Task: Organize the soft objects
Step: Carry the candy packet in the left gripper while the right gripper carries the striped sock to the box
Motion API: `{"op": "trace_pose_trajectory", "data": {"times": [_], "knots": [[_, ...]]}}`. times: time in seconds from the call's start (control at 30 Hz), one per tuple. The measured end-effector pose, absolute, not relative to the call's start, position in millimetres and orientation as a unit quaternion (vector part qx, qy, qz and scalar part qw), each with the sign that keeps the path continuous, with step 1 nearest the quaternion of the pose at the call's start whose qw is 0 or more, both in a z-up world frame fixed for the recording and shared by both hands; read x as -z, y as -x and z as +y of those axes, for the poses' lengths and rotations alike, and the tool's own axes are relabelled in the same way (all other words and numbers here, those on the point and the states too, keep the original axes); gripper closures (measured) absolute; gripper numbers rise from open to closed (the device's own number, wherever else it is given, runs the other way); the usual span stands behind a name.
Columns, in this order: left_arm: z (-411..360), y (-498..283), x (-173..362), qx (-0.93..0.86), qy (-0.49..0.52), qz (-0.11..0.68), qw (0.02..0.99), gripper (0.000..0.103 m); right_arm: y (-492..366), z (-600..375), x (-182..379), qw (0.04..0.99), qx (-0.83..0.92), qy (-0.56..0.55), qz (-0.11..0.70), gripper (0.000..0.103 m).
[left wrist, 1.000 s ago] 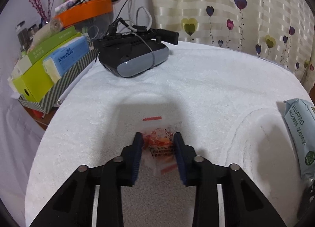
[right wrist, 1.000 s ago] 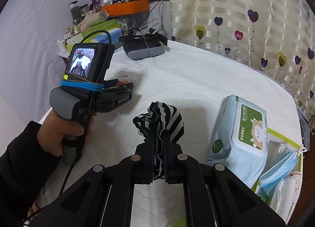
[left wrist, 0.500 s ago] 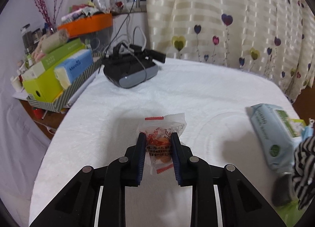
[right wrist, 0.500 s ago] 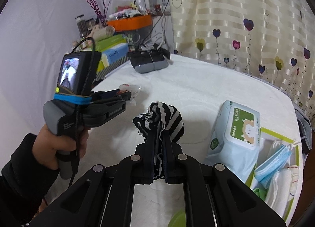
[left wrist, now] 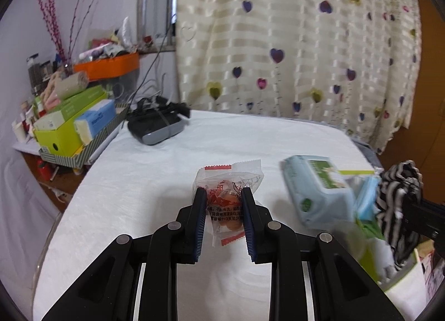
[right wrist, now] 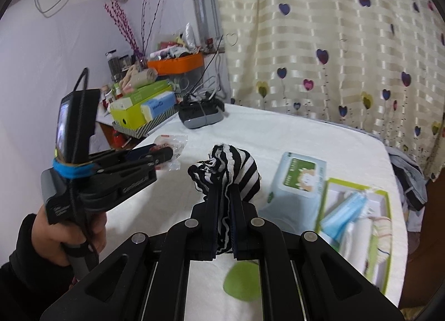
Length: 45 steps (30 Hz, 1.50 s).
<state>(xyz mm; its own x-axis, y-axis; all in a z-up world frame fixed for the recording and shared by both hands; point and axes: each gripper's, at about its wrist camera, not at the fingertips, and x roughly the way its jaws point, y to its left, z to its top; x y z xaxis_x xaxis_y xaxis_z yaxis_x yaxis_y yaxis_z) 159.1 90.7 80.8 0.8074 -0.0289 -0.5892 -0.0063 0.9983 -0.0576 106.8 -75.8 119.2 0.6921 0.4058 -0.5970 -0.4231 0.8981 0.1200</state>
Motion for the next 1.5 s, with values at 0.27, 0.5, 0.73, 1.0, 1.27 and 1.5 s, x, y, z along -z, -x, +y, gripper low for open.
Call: {"op": "trace_pose_trajectory", "data": {"times": [0.27,0.5,0.73,1.0,1.27,1.5], "knots": [[43,-123,-93,0.056,0.018,0.294,0.954,0.08,-81,-114,-122,0.929,-0.196,0.001,0.313,0.096],[9,-109,-97,0.089,0.012,0.287,0.954,0.08,-70,-147,-119,0.934,-0.172,-0.017,0.313,0.096],[-21,-105,-95,0.12,0.012,0.291,0.949,0.08,-64,-168,-114,0.936,-0.156,-0.026,0.315,0.096],[-52,-107,-92,0.156,0.011,0.296,0.942,0.08,-61,-194,-110,0.938,-0.131,-0.036,0.319,0.096],[-75,-108,-85,0.184,0.007,0.302,0.935,0.08,-60,-215,-103,0.937,-0.111,-0.044,0.328,0.096],[-93,-101,-74,0.209,0.001,0.311,0.927,0.08,-59,-231,-85,0.931,-0.099,-0.052,0.347,0.096]]}}
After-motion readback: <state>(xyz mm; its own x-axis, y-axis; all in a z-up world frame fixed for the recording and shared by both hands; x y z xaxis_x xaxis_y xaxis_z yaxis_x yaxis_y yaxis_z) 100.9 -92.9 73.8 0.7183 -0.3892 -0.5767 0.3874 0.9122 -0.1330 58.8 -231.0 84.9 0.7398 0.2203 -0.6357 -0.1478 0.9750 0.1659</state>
